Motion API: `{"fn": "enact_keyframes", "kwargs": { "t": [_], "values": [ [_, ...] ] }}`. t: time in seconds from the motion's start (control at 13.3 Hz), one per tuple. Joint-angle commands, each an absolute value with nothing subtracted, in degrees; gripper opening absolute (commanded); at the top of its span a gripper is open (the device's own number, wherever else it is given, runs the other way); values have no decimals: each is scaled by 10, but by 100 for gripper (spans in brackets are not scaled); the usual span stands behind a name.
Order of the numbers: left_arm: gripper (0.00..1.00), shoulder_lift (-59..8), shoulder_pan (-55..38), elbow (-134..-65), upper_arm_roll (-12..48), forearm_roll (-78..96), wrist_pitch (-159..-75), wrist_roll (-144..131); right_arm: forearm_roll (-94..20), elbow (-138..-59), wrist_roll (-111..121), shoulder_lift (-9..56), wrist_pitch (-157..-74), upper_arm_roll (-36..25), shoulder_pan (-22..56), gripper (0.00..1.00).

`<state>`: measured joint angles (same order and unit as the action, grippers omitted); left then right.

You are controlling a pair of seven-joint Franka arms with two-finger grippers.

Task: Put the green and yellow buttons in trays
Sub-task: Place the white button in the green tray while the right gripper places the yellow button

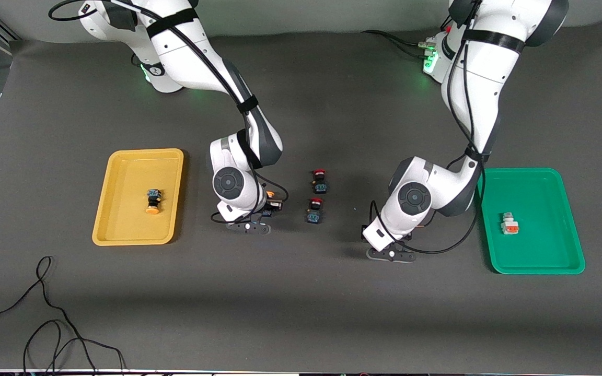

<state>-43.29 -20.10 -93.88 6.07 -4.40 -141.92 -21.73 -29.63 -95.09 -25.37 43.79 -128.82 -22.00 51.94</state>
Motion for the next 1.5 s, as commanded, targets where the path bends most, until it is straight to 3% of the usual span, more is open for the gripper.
{"fn": "enact_keyframes", "kwargs": {
  "t": [0.0, 0.22, 0.53, 0.82, 1.05, 1.43],
  "values": [
    [0, -431, -213, -935, 54, -53, -1413, -228, -309, -947, -258, 422, -1287, -230, 519, 0],
    [0, -410, -209, -935, 54, -49, -1389, -229, -301, -946, -250, 358, -1227, -261, 508, 0],
    [0, -271, -205, -914, 57, -15, -1192, -229, -279, -945, -199, 281, -1087, -365, 508, 0],
    [0, -185, -151, -912, 52, -12, -1052, -187, -260, -948, -17, 267, -981, -488, 510, 0],
    [0, -149, -31, -913, 51, -17, -968, -5, -229, -977, 83, 272, -976, -539, 507, 0],
    [0, -179, 173, -910, 51, -68, -997, 249, -229, -1062, 193, 276, -1057, -569, 491, 0]
  ]
}}
